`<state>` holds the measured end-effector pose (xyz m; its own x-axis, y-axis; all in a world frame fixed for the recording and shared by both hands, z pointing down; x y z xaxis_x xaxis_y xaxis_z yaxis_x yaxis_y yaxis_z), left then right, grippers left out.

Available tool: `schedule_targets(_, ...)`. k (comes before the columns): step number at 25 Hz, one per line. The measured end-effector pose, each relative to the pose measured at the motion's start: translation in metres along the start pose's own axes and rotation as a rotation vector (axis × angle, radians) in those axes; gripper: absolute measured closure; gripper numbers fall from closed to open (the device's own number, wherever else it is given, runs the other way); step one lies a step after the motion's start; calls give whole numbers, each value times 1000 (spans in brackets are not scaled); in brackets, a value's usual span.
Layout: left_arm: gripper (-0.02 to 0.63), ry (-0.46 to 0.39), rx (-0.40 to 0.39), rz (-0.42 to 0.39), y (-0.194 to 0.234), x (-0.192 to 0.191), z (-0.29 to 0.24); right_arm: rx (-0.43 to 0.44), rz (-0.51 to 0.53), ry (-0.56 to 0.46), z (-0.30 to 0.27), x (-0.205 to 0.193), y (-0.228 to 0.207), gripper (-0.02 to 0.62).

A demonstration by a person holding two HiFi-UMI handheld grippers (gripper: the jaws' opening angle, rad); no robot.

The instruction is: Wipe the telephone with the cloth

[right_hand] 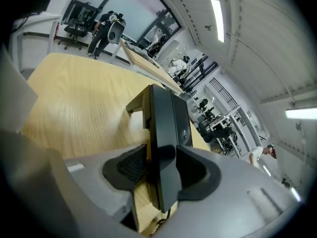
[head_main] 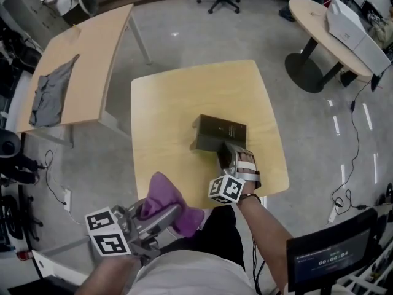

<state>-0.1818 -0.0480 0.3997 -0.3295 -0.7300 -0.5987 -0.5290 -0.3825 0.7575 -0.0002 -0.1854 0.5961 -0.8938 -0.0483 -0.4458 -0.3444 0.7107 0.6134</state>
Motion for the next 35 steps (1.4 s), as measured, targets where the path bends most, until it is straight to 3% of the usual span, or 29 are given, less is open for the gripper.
schedule_targets(16, 518, -10, -10, 13, 10, 0, 9, -18, -2, -11, 11, 1, -8, 488)
schedule_targets(29, 518, -29, -33, 4, 9, 4, 5, 29, -86, -78, 47, 5, -19, 520)
schedule_targets(35, 518, -52, -50, -10, 8, 12, -1, 45, -195, -160, 83, 14, -44, 520)
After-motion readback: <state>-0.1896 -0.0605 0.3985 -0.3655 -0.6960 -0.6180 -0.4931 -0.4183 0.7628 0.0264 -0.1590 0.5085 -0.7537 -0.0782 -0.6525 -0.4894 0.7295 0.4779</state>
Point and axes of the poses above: the fingertips, and each gripper's own axes: z backward along the fingers, y to its left, x out of its top, the point moved 7 cm from there along z, backward along the fingers, and after that the axes turned 9 degrees about x, right-handed, at the moved point
